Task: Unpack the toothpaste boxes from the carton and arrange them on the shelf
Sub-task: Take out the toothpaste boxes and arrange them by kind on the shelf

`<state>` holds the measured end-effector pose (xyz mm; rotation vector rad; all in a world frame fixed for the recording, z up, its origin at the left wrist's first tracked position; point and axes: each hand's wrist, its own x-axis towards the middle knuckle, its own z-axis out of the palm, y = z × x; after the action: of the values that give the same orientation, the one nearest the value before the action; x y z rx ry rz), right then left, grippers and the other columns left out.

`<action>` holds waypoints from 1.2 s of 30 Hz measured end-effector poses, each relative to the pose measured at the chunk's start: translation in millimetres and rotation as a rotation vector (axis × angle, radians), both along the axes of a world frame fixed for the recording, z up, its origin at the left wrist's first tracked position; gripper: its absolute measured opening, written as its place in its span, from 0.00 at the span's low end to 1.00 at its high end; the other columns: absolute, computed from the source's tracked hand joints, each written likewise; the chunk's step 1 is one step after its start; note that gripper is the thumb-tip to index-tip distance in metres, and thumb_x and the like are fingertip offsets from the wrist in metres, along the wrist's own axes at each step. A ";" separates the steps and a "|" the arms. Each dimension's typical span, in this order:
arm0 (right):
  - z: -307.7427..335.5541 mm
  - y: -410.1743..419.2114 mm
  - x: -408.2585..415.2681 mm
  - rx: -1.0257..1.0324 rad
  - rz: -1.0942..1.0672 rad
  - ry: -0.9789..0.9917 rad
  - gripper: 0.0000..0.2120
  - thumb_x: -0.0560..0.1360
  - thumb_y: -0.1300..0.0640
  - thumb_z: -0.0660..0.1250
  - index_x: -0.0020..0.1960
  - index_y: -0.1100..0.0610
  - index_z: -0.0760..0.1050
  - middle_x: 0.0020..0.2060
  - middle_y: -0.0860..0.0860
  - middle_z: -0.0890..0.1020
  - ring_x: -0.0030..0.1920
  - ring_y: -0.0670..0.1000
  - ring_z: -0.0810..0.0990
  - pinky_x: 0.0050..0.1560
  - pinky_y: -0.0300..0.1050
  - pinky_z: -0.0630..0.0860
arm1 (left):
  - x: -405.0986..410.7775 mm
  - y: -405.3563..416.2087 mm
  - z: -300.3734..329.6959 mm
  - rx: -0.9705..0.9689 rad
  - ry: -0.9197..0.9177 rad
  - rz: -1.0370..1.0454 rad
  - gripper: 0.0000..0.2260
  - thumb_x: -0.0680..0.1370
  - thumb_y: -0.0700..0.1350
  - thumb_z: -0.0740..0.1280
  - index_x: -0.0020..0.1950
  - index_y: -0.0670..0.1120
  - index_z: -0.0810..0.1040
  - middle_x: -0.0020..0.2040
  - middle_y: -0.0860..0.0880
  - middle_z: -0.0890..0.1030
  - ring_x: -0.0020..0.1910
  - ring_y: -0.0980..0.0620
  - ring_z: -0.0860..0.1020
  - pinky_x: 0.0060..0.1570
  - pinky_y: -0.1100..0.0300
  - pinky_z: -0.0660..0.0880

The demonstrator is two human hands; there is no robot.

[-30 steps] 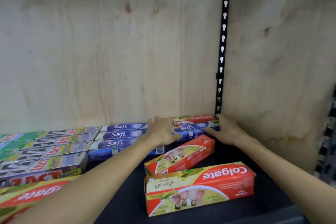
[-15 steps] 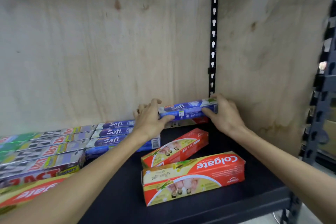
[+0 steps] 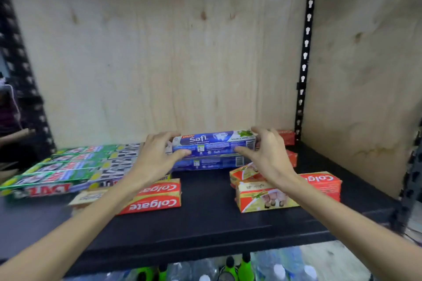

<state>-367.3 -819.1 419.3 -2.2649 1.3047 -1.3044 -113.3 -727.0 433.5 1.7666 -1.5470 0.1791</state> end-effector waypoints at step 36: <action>6.9 -9.6 12.0 0.256 0.067 0.454 0.30 0.67 0.40 0.77 0.59 0.58 0.72 0.51 0.51 0.76 0.51 0.53 0.76 0.52 0.49 0.76 | 19.4 -7.8 -4.6 0.469 0.118 -0.042 0.24 0.69 0.52 0.79 0.64 0.52 0.78 0.60 0.55 0.75 0.59 0.55 0.73 0.55 0.60 0.68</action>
<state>-355.4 -828.8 426.2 -2.4698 1.4154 -0.5723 -93.9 -734.9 428.9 2.0529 -1.6282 -0.3303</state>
